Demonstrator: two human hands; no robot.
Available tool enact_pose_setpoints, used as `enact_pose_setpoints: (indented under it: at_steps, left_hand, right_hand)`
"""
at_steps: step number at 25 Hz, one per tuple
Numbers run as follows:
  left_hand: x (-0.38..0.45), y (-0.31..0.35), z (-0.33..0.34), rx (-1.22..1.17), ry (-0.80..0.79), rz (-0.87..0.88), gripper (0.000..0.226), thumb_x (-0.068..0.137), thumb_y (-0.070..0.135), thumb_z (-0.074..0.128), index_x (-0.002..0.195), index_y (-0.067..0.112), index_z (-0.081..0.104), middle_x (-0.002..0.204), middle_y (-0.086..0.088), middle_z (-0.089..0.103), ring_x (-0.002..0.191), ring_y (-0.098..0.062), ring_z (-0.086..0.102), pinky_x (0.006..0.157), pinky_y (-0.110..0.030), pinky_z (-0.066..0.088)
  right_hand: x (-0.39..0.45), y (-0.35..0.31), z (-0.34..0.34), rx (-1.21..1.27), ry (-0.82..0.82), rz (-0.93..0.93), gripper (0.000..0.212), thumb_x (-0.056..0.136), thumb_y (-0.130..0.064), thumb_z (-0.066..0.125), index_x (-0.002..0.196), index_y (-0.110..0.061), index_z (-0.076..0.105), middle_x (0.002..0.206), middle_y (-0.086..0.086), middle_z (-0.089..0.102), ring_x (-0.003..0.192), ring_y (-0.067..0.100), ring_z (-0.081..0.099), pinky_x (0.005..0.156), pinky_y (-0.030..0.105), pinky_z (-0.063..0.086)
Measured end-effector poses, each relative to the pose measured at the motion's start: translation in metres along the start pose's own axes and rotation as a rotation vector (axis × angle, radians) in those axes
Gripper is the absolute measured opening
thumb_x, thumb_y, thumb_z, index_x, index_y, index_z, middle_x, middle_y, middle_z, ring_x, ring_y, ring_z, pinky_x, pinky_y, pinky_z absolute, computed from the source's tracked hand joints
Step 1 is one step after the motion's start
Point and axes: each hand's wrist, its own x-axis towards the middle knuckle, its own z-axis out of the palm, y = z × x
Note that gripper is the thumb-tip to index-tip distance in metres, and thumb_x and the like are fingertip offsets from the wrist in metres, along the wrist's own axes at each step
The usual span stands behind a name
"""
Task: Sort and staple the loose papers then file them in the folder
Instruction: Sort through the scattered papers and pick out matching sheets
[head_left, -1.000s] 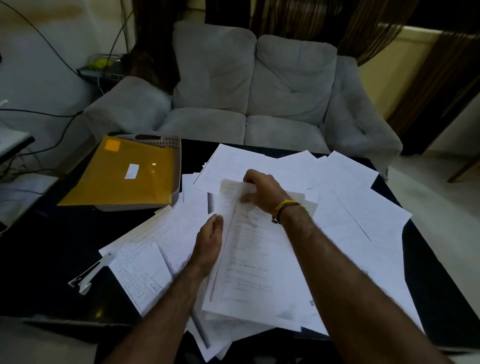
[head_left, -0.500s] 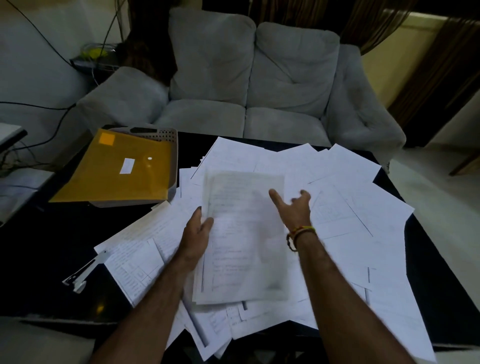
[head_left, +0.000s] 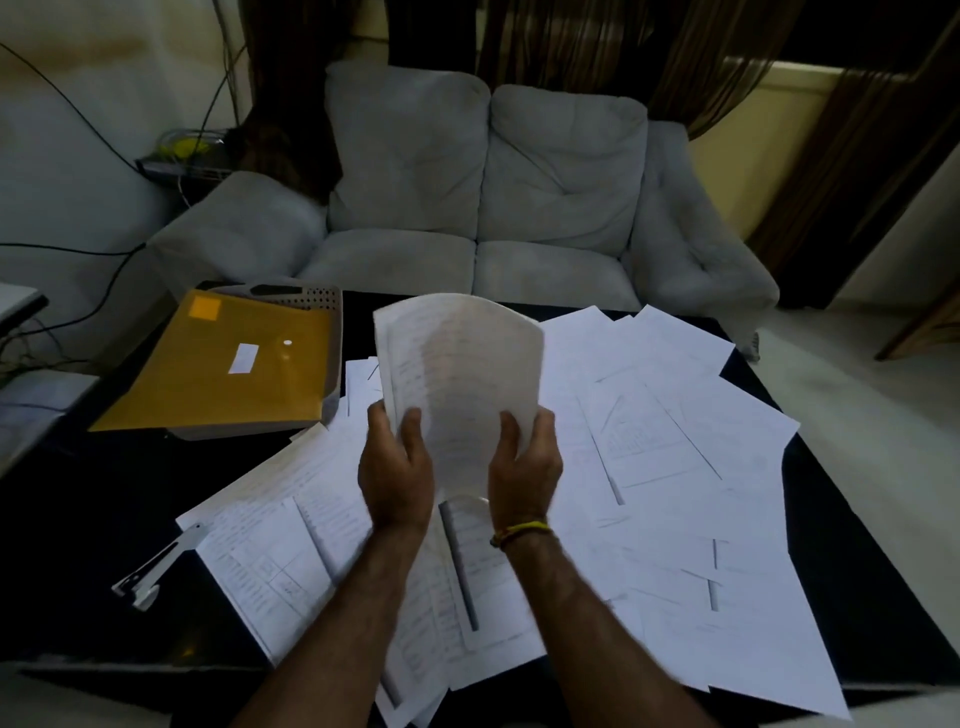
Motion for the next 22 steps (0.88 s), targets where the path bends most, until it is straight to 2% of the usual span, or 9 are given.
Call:
enact_pose_setpoints:
  at_steps: [2,5,9,11,13,16,18,19,22]
  left_hand:
    - [0.002,0.004,0.006,0.01,0.065,0.023,0.044,0.096,0.044,0.044,0.116,0.006,0.051,0.11,-0.011,0.067,0.097,-0.016,0.063,0.069,-0.021,0.048]
    - [0.006,0.012,0.011,-0.024,0.08,-0.024,0.043,0.097,0.04,0.045,0.116,0.003,0.051,0.111,-0.015,0.066,0.097,-0.027,0.066,0.072,-0.024,0.048]
    - [0.008,0.007,0.021,0.005,0.079,-0.008,0.039,0.098,0.036,0.048,0.114,0.001,0.052,0.11,-0.016,0.067,0.092,-0.019,0.063,0.07,-0.023,0.049]
    - [0.005,-0.001,0.029,0.02,0.066,-0.091,0.032,0.098,0.027,0.052,0.113,-0.001,0.053,0.11,-0.019,0.067,0.095,-0.031,0.066,0.069,-0.024,0.047]
    - [0.0,-0.013,0.036,0.035,0.058,-0.198,0.037,0.098,0.025,0.054,0.122,-0.003,0.052,0.116,-0.023,0.064,0.105,-0.038,0.062,0.077,-0.031,0.049]
    - [-0.012,-0.031,0.042,-0.016,-0.073,-0.388,0.045,0.097,0.023,0.054,0.135,0.0,0.046,0.131,-0.019,0.057,0.119,-0.035,0.054,0.093,-0.031,0.042]
    - [-0.025,-0.042,0.051,-0.007,-0.197,-0.453,0.047,0.095,0.023,0.056,0.136,0.003,0.047,0.132,-0.017,0.056,0.12,-0.034,0.053,0.101,-0.034,0.042]
    - [-0.032,-0.046,0.057,0.02,-0.255,-0.458,0.045,0.094,0.023,0.057,0.134,0.004,0.049,0.129,-0.017,0.058,0.118,-0.034,0.054,0.102,-0.037,0.043]
    - [-0.053,-0.044,0.076,0.105,-0.364,-0.466,0.035,0.094,0.023,0.055,0.126,0.007,0.054,0.124,-0.013,0.062,0.114,-0.034,0.057,0.1,-0.04,0.046]
  right_hand:
    - [-0.003,-0.003,0.005,0.012,0.007,-0.059,0.009,0.095,-0.017,0.059,0.097,-0.018,0.05,0.086,0.003,0.06,0.077,0.015,0.059,0.064,0.018,0.048]
    - [-0.005,0.0,0.011,-0.015,-0.03,-0.032,0.011,0.099,-0.029,0.048,0.1,-0.018,0.05,0.088,0.002,0.061,0.077,0.02,0.061,0.063,0.032,0.054]
    - [0.001,0.022,0.008,-0.062,-0.016,0.029,0.009,0.099,-0.026,0.05,0.099,-0.016,0.051,0.086,0.0,0.062,0.074,0.016,0.059,0.062,0.03,0.054]
    - [0.007,0.03,-0.002,-0.076,-0.12,0.097,0.013,0.099,-0.029,0.051,0.098,-0.016,0.052,0.088,0.002,0.065,0.076,0.019,0.062,0.063,0.036,0.055]
    - [0.015,0.039,-0.012,-0.088,-0.197,0.119,0.015,0.097,-0.031,0.055,0.095,-0.016,0.054,0.087,0.002,0.066,0.076,0.021,0.062,0.063,0.035,0.053]
    - [0.03,0.061,-0.04,-0.1,-0.067,0.179,0.015,0.094,-0.032,0.059,0.089,-0.018,0.06,0.081,-0.003,0.065,0.075,0.017,0.06,0.065,0.029,0.049]
    - [0.04,0.086,-0.064,-0.227,0.057,0.317,0.011,0.091,-0.027,0.062,0.09,-0.016,0.064,0.086,0.001,0.066,0.084,0.023,0.063,0.072,0.03,0.047]
    - [0.046,0.099,-0.076,-0.326,0.056,0.435,0.013,0.089,-0.025,0.064,0.096,-0.014,0.064,0.094,0.005,0.066,0.093,0.027,0.062,0.077,0.031,0.045]
    - [0.056,0.126,-0.104,-0.66,-0.169,0.776,0.042,0.086,-0.032,0.068,0.118,-0.007,0.056,0.123,0.014,0.052,0.118,0.036,0.047,0.089,0.044,0.044]
